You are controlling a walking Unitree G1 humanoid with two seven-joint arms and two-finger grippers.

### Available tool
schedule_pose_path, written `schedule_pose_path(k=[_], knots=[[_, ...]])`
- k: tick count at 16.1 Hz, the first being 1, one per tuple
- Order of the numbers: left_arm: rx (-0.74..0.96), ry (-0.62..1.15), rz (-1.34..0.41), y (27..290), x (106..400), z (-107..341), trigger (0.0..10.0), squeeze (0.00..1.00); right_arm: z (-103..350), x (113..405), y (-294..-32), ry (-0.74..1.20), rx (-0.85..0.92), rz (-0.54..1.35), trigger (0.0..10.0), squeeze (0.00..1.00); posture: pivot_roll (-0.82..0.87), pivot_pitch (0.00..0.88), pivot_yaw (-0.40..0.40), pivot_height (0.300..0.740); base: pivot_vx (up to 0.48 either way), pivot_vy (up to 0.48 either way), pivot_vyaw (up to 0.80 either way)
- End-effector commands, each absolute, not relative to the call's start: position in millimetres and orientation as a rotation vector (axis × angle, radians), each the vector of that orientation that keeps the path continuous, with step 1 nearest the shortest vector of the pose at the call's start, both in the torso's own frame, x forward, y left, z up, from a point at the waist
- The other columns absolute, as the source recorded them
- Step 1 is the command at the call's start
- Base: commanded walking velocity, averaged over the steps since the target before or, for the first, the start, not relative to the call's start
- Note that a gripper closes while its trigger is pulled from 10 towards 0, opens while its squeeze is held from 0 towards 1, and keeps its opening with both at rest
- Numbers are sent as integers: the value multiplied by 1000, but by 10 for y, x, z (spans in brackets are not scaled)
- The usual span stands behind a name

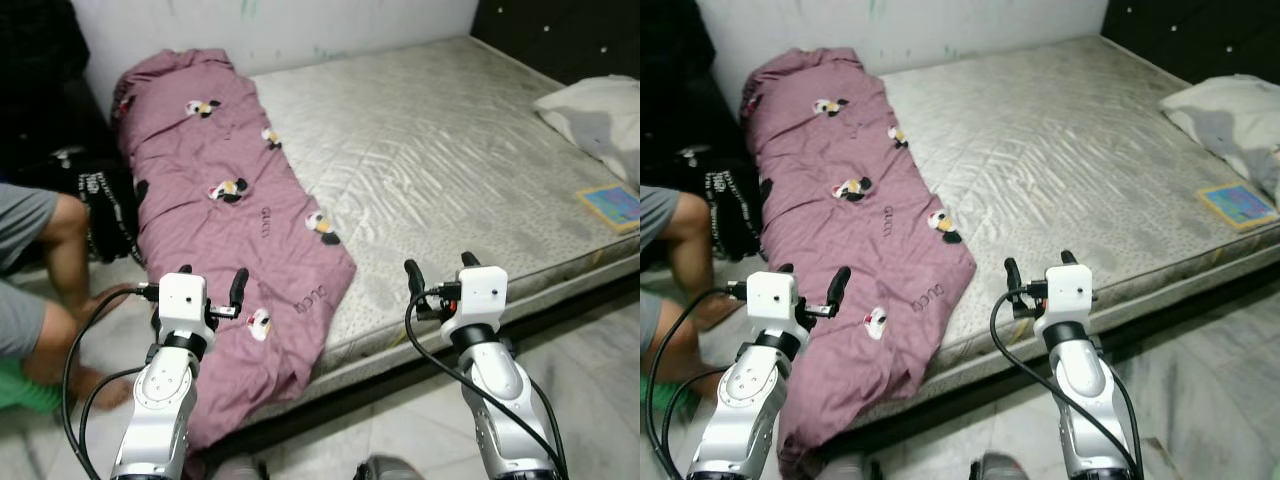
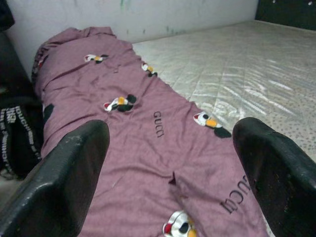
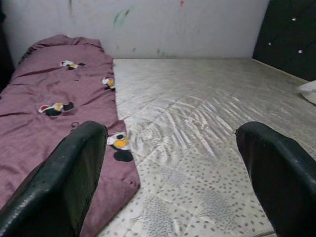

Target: Clean up the room

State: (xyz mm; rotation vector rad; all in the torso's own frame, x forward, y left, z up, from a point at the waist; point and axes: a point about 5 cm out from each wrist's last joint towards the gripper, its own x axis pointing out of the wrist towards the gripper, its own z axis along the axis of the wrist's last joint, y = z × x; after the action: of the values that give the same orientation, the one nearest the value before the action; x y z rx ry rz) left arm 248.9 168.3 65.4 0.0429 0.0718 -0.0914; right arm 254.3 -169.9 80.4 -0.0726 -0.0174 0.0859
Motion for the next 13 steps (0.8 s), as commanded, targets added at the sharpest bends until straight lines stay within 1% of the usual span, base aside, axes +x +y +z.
schedule_pose_path(k=[1, 3, 13], knots=[[57, 73, -82, 1709, 2478, 660, 10000, 0, 844, 2547, -1661, -28, -65, 104, 10000, 0, -55, 0, 51, 642, 0, 0, 0], [53, 75, -84, 1694, 2466, 656, 10000, 0, 845, 2540, -1658, -30, -64, 106, 10000, 0, -56, 0, 51, 617, 0, 0, 0], [37, 61, -106, 1690, 2433, 688, 10000, 0, 833, 2524, -1632, -21, -61, 126, 10000, 0, -42, 0, 42, 617, 0, 0, 0]])
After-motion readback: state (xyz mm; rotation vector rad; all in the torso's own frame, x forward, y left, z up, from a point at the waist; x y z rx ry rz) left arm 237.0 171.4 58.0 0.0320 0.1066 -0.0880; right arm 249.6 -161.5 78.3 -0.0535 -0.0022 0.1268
